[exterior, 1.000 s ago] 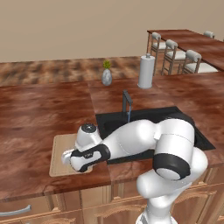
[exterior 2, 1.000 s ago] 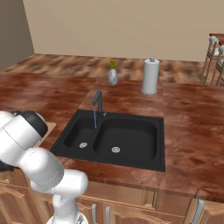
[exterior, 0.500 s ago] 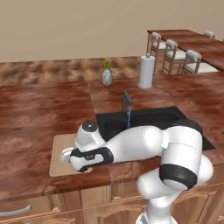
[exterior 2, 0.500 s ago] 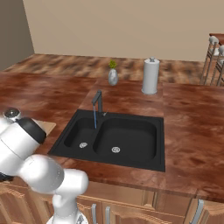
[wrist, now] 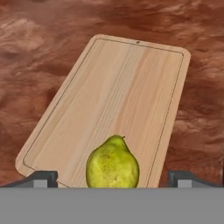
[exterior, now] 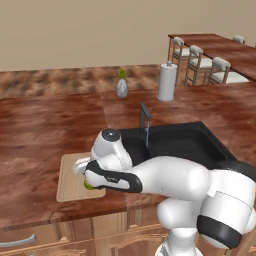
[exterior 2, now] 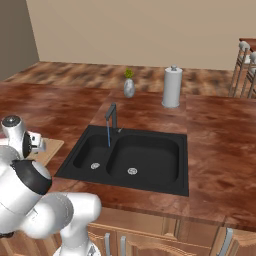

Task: Pick the pear from the sink and place it on the cutting board to airdry. Then turn off the sink faucet.

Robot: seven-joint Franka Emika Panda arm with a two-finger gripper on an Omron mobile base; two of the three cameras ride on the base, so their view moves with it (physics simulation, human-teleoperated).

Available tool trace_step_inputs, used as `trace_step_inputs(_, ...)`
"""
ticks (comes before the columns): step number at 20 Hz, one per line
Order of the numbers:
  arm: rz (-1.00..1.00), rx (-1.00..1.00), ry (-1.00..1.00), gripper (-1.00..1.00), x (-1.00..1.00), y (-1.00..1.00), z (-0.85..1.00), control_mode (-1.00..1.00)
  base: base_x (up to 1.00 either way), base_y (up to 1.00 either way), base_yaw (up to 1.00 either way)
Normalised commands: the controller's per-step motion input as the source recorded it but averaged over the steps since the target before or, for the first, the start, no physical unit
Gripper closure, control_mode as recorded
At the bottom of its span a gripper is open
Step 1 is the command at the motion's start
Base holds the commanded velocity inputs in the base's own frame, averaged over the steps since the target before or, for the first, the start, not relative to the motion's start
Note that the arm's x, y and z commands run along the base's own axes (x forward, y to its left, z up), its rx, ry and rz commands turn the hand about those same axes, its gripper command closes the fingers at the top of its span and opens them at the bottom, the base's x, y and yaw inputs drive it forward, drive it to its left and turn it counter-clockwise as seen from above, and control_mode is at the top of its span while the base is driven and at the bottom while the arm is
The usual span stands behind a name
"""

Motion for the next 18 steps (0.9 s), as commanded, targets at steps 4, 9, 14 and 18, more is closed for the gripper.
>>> trace_step_inputs(4, 0.0, 0.02, -0.02, -1.0, -0.06, -0.43, 0.64, -1.0, 0.0, 0.0, 0.0)
trace_step_inputs(9, 0.0, 0.02, -0.11, -1.0, -0.35, -0.24, 0.51, -1.0, 0.0, 0.0, 0.0)
trace_step_inputs(14, 0.04, 0.0, -0.12, -1.0, -0.41, -0.08, 0.54, -1.0, 0.0, 0.0, 0.0)
trace_step_inputs(18, 0.06, 0.0, -0.02, -1.0, -0.35, -0.05, 0.58, -1.0, 0.0, 0.0, 0.0)
